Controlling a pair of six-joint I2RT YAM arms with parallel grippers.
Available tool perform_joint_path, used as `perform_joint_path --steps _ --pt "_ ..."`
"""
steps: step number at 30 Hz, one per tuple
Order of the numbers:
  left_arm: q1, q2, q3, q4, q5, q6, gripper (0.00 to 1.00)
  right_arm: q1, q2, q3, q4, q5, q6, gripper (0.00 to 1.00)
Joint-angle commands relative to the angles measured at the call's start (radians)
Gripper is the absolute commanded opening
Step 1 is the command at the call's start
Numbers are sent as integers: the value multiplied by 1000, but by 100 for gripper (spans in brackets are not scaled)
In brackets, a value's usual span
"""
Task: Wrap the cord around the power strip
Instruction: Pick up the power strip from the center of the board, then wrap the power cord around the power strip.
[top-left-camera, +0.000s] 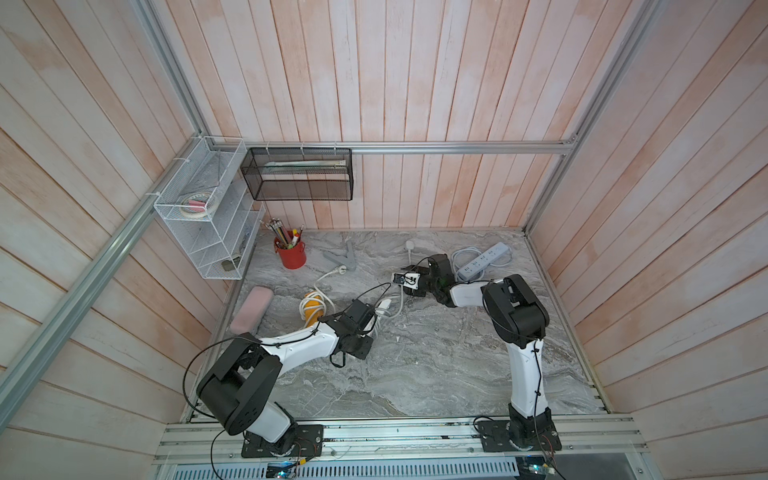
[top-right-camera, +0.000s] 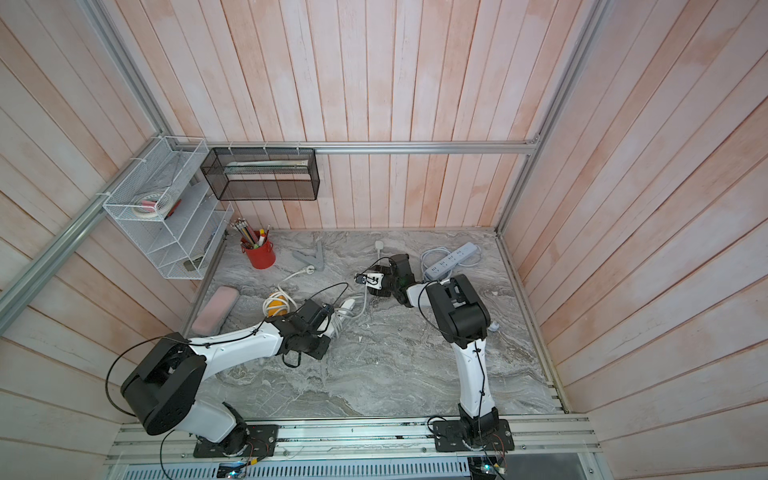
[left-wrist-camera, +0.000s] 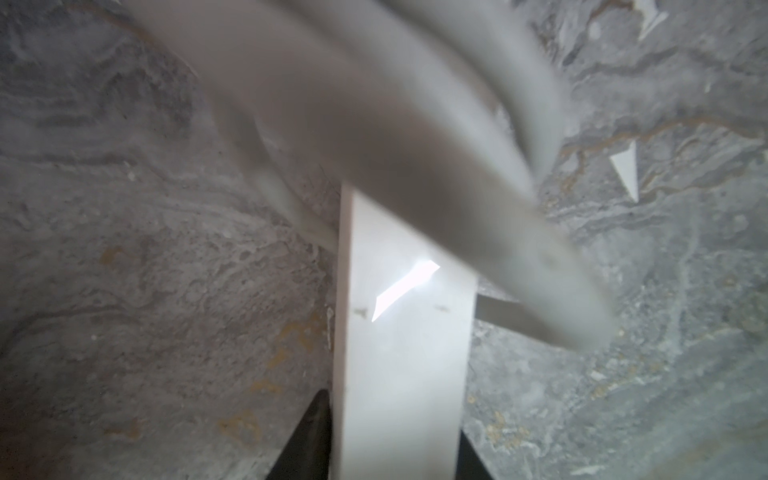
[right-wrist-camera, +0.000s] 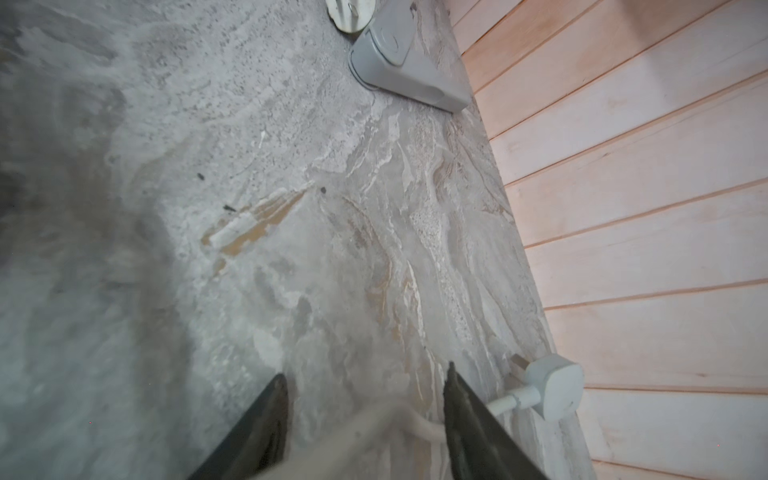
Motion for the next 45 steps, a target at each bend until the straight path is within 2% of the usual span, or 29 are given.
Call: perform_joint_path --steps 1,2,5,6,13,15,17,22,26,30,33,35,39,42,45 --pt "8 -8 -4 31 14 5 30 3 41 19 104 1 2 49" --pt "10 -2 2 25 17 7 28 4 41 19 109 -3 3 42" --pt "11 5 7 23 8 14 24 4 22 -26 224 5 41 5" --pt "11 2 7 24 1 18 23 4 8 -40 245 14 52 0" --pt "13 -76 -21 77 -90 78 8 8 -249 -211 276 55 268 0" --pt "11 -102 -22 90 -103 92 5 16 -328 -259 225 61 276 0" --pt "12 -130 -20 94 -117 168 0 33 -411 -287 136 98 265 0" --pt "16 -213 -4 80 -159 345 0 126 -593 -344 10 270 213 0" --pt "36 -173 81 -5 -103 427 0 183 -751 -320 -139 276 158 0" --pt "-7 -166 122 -74 47 526 0 203 -781 -170 -324 256 98 0" --pt "-75 -237 95 -94 173 624 0 196 -736 -29 -469 197 51 0" --pt "-148 -345 16 -36 204 702 0 173 -675 83 -595 124 38 0" --pt "-157 -505 -53 70 253 695 0 103 -569 231 -801 -40 44 0" --pt "-158 -599 -79 151 271 685 0 54 -510 247 -855 -221 107 0" --pt "-157 -649 -94 249 282 653 0 37 -488 175 -784 -366 209 2"
